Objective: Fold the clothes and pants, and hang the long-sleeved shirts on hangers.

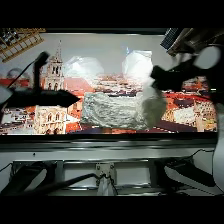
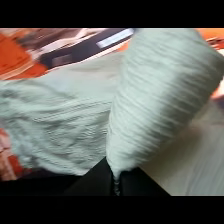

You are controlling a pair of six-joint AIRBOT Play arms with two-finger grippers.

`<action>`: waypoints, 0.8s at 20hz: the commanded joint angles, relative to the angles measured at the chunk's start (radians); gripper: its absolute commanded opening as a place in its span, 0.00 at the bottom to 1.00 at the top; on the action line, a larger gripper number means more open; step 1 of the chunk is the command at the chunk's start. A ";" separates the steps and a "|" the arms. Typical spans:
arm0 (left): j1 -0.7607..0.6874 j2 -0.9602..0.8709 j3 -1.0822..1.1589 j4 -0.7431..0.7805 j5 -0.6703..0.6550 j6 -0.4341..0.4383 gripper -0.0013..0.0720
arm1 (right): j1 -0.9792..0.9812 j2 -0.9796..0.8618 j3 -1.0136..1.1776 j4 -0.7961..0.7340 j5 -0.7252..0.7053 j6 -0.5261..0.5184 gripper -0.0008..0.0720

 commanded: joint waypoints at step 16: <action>0.054 0.682 -0.290 0.579 -0.078 -0.502 0.04 | 0.499 -0.417 0.001 0.315 -0.734 -0.063 0.59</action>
